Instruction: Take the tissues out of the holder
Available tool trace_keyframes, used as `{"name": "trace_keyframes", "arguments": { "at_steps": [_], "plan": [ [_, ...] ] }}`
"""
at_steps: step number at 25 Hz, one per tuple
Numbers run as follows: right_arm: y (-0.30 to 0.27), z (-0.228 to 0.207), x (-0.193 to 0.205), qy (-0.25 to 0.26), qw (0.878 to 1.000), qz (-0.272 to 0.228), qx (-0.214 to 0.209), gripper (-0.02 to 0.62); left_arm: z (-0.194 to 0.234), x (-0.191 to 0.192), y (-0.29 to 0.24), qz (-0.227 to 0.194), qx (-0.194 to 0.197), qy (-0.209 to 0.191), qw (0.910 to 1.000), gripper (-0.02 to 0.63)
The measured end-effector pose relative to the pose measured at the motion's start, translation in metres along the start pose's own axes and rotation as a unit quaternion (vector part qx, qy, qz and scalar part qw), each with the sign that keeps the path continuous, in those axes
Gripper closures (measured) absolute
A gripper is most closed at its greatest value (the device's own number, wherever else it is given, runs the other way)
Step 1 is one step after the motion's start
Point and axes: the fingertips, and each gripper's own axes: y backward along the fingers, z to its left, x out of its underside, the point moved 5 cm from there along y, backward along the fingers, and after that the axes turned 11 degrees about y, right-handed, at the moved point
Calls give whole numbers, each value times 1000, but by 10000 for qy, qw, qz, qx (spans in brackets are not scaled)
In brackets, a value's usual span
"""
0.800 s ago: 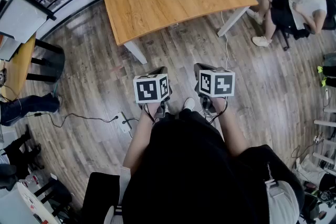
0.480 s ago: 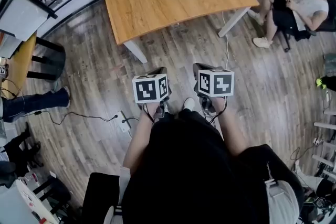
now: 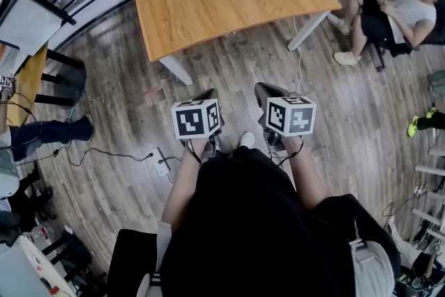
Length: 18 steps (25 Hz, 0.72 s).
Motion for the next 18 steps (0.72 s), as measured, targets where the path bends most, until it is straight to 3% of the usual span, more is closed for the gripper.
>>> {"name": "trace_keyframes", "arguments": {
  "at_steps": [10,15,18],
  "plan": [
    [13,-49,2,-33,9994,-167,-292,581,-31,-3,-32,59,-98,70,9999,595],
    [16,-56,-2,39,9949,-493,-882,581,-46,-2,-46,115,-121,41,9999,595],
    [13,-57,-9,265,9928,-596,-1009,576,-48,-4,-55,166,-119,72,9998,595]
  ]
}}
